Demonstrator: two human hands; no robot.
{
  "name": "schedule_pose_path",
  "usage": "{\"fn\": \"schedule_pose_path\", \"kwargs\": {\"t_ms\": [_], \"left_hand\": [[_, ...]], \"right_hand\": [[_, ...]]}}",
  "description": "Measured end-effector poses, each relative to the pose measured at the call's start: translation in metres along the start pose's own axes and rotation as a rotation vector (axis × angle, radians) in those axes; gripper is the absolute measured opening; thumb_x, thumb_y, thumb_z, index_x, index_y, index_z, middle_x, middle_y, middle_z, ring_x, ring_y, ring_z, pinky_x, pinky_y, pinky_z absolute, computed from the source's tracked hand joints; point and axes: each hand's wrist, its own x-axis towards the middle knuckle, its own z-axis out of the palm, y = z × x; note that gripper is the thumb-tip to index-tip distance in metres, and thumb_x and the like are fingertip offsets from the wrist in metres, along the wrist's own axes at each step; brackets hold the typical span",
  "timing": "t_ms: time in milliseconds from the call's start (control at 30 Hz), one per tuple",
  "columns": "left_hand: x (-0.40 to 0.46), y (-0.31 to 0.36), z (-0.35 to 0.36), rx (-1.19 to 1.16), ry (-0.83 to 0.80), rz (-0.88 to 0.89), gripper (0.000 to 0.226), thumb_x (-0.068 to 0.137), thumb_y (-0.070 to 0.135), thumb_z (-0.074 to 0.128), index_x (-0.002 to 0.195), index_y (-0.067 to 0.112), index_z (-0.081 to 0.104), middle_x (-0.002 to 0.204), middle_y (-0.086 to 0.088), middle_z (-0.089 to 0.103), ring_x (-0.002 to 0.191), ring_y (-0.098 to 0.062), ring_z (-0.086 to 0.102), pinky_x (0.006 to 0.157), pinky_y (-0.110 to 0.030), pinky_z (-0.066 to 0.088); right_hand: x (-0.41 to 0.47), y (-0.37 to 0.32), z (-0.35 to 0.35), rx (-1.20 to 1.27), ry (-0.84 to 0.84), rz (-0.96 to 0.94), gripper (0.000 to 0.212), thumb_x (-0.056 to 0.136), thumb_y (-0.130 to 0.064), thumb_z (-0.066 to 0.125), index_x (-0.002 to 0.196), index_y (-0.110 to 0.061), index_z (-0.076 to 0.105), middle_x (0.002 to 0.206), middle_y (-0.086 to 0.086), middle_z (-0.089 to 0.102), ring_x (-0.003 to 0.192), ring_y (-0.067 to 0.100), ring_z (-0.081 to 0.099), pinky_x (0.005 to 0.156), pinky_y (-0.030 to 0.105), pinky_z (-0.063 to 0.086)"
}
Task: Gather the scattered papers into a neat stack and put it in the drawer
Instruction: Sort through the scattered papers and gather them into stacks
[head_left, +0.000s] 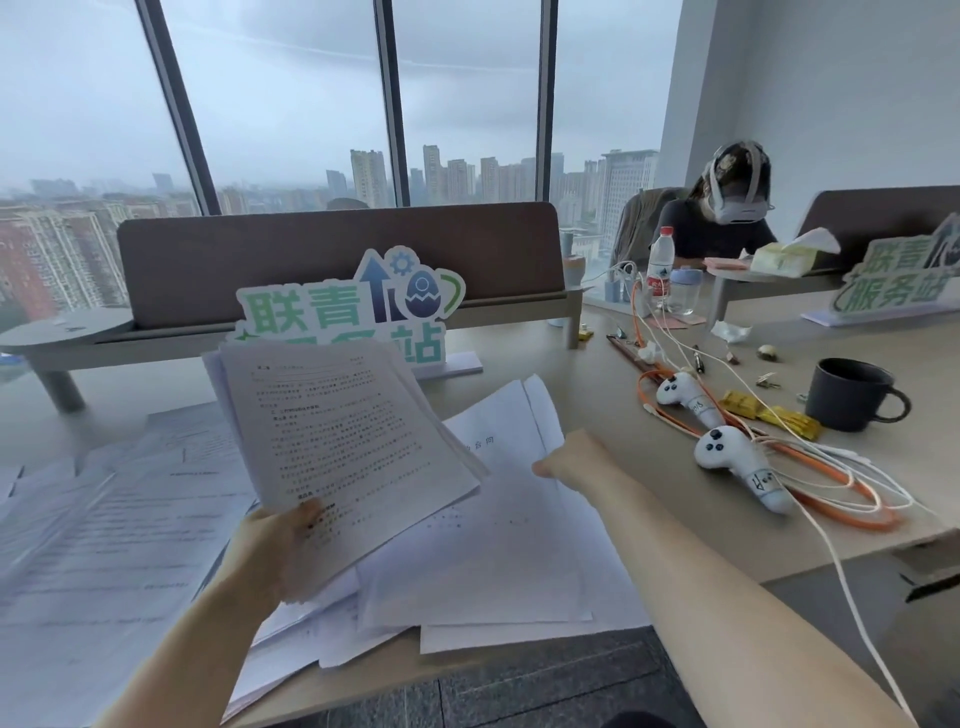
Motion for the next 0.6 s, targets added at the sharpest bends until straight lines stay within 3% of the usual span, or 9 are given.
{"fn": "schedule_pose_path", "kwargs": {"t_ms": [133,267,367,433,600], "left_hand": [[0.000,-0.005,-0.006,0.015,0.026,-0.011,0.022,0.087,0.012,0.066,0.108,0.010,0.058,0.104,-0.016,0.061,0.091,-0.037,0.055,0.084,-0.049,0.048],[-0.001,-0.011,-0.007,0.022,0.042,-0.038,0.019,0.087,0.010,0.066,0.103,0.008,0.059,0.104,-0.018,0.061,0.092,-0.037,0.055,0.086,-0.049,0.047],[-0.001,-0.012,-0.005,0.014,0.026,-0.032,0.019,0.087,0.007,0.065,0.105,0.007,0.058,0.103,-0.017,0.060,0.084,-0.034,0.054,0.081,-0.044,0.045],[-0.003,-0.010,-0.004,0.027,0.020,-0.009,0.017,0.088,0.006,0.063,0.104,0.007,0.057,0.100,-0.015,0.058,0.073,-0.028,0.053,0.078,-0.040,0.043],[-0.004,-0.011,-0.003,0.051,0.008,0.006,0.014,0.090,0.008,0.062,0.103,0.008,0.057,0.097,-0.014,0.059,0.070,-0.025,0.052,0.076,-0.040,0.043]], "right_hand": [[-0.003,-0.020,0.023,-0.141,0.017,0.006,0.043,0.082,-0.019,0.070,0.120,-0.004,0.054,0.087,0.003,0.053,0.078,0.024,0.054,0.060,0.024,0.042],[-0.003,-0.033,0.044,-0.225,0.028,0.038,0.029,0.076,-0.017,0.064,0.103,-0.012,0.056,0.081,0.000,0.053,0.087,0.026,0.062,0.076,0.029,0.046],[-0.001,-0.035,0.056,-0.261,0.015,0.058,0.036,0.076,-0.019,0.066,0.111,-0.019,0.056,0.110,0.002,0.061,0.106,0.027,0.061,0.089,0.035,0.040],[0.003,-0.035,0.062,-0.269,0.031,0.074,0.048,0.077,-0.023,0.071,0.123,-0.018,0.054,0.124,0.003,0.058,0.116,0.027,0.057,0.090,0.036,0.035],[0.006,-0.036,0.069,-0.216,0.040,0.125,0.054,0.077,-0.030,0.074,0.126,-0.018,0.054,0.129,0.002,0.057,0.120,0.026,0.055,0.099,0.039,0.032]]}}
